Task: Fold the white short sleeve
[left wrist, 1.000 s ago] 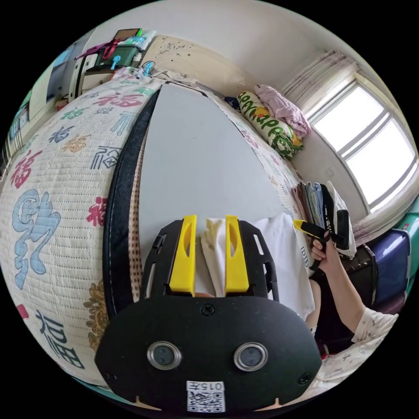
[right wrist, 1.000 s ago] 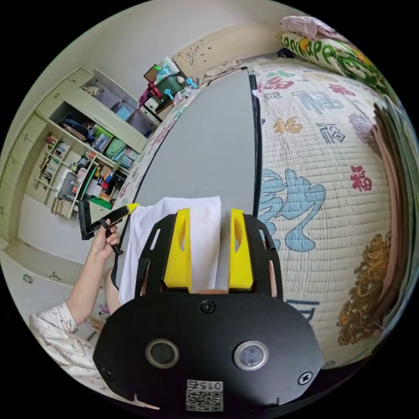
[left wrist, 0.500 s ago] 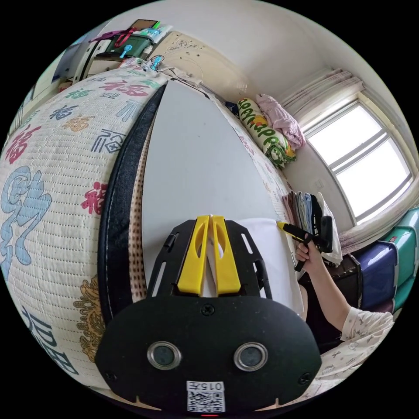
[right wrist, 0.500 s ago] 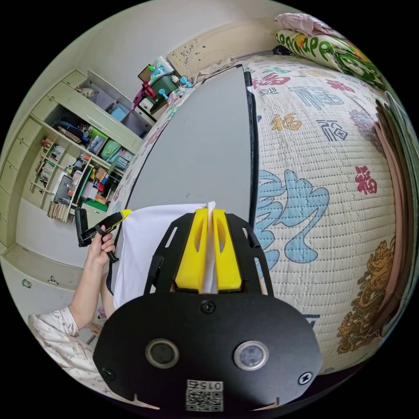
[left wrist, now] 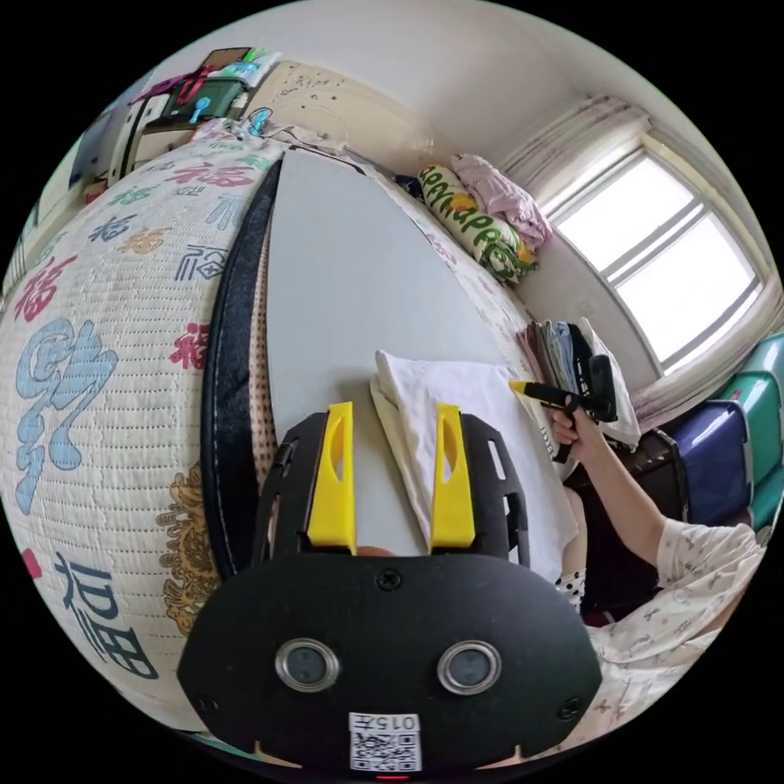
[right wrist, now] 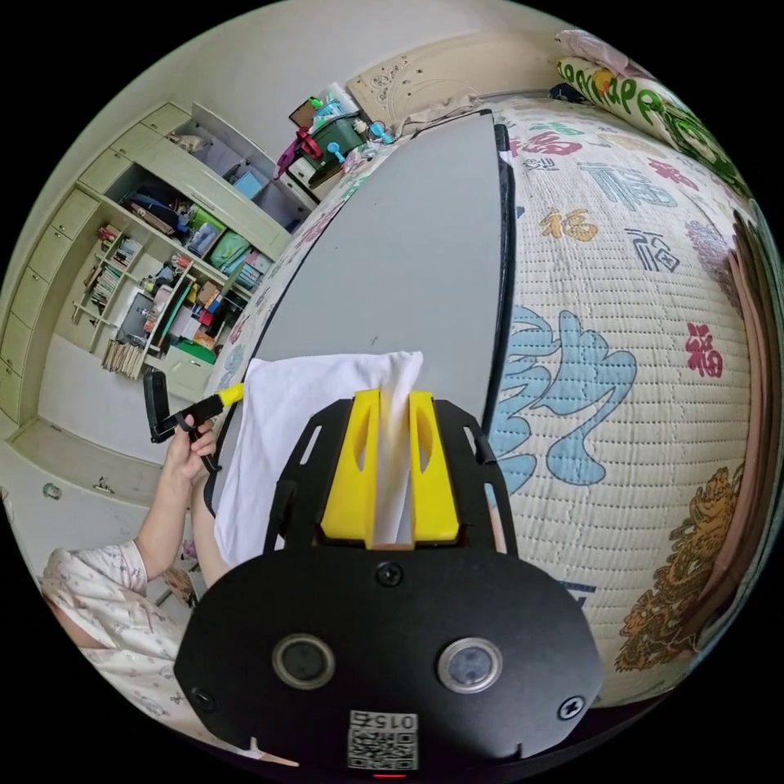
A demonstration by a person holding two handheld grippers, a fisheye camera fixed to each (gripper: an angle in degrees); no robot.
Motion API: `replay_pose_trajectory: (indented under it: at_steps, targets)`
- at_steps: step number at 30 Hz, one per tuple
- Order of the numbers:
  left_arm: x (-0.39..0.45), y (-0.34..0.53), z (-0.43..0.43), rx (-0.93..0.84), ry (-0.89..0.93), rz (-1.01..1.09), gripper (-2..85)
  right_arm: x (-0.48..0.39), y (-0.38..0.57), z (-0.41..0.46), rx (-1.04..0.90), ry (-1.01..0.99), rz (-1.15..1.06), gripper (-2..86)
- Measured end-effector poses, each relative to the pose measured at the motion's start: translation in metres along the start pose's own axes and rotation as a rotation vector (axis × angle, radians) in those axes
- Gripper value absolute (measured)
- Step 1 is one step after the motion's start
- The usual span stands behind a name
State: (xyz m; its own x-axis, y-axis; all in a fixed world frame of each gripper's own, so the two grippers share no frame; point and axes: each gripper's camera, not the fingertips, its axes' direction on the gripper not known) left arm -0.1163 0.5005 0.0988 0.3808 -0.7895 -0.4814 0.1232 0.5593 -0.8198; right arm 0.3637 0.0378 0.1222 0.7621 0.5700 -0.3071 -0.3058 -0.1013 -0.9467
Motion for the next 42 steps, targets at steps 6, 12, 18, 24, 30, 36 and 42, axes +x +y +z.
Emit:
replay_pose_trajectory:
  at_steps: [6, 12, 18, 24, 30, 36, 42]
  targets:
    - [0.012, -0.042, -0.009, -0.028, -0.177, 0.09, 13.7, -0.047, 0.015, 0.017, -0.036, 0.067, -0.043, 5.7]
    - [-0.025, -0.076, -0.042, -0.033, -0.183, 0.084, 12.6, -0.088, 0.037, 0.036, -0.035, 0.085, -0.051, 5.3]
    - [-0.078, -0.114, -0.083, -0.042, -0.145, 0.07, 10.0, -0.13, 0.068, 0.052, -0.017, 0.113, -0.059, 5.0]
    - [-0.138, -0.155, -0.125, -0.073, -0.039, 0.037, 4.9, -0.17, 0.104, 0.062, -0.022, 0.133, -0.065, 3.9]
    - [-0.116, -0.18, -0.245, 0.091, -0.042, 0.174, 3.5, -0.234, 0.161, 0.014, 0.115, 0.084, -0.133, 1.8]
    - [-0.036, -0.23, -0.417, 0.298, 0.032, 0.349, 3.1, -0.294, 0.244, -0.096, 0.355, 0.01, -0.19, 1.3]
    - [0.089, -0.286, -0.557, 0.493, 0.125, 0.565, 2.6, -0.349, 0.342, -0.222, 0.642, 0.022, -0.299, 1.2]
